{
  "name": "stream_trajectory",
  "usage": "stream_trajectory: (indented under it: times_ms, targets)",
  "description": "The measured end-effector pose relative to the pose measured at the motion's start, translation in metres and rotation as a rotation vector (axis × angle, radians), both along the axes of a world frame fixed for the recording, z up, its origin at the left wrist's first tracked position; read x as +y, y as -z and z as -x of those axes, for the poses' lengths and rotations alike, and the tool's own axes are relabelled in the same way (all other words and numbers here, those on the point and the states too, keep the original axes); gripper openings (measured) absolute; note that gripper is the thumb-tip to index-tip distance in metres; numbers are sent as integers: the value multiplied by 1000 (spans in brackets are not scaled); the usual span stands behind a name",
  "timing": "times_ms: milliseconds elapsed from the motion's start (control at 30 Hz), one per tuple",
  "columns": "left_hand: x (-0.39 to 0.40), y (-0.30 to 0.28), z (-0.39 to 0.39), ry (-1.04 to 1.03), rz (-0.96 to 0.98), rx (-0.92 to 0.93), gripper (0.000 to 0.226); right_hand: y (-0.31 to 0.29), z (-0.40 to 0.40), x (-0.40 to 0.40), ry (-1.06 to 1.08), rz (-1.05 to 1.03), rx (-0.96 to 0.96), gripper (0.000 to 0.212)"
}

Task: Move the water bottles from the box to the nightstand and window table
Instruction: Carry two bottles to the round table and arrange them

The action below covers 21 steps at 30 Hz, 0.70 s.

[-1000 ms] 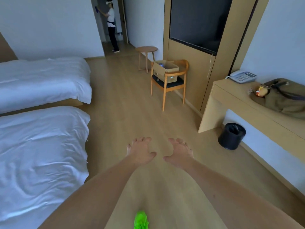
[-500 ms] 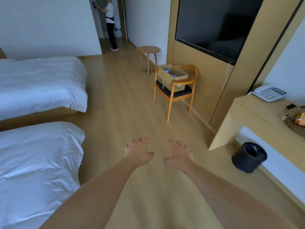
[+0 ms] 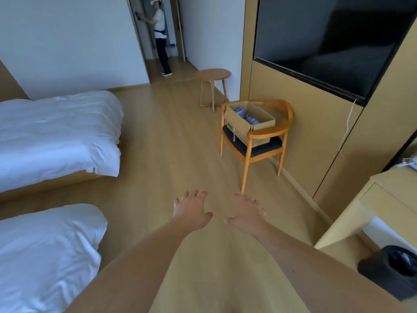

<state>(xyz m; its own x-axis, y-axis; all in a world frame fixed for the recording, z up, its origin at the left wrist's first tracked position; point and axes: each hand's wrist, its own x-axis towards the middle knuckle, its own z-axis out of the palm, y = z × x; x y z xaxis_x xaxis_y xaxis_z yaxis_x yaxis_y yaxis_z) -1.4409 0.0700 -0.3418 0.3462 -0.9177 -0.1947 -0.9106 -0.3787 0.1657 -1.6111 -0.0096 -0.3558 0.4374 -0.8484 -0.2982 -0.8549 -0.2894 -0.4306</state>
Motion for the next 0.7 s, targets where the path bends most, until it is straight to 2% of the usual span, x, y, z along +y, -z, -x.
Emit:
stream_trajectory:
  times_ms: [300, 700]
  targets:
    - [-155, 3, -73, -7, 1, 28, 73, -5, -72, -142, -19, -7, 31, 81]
    - [-396, 28, -222, 183, -21, 103, 72, 20, -216, -350, 185, -8, 53, 78]
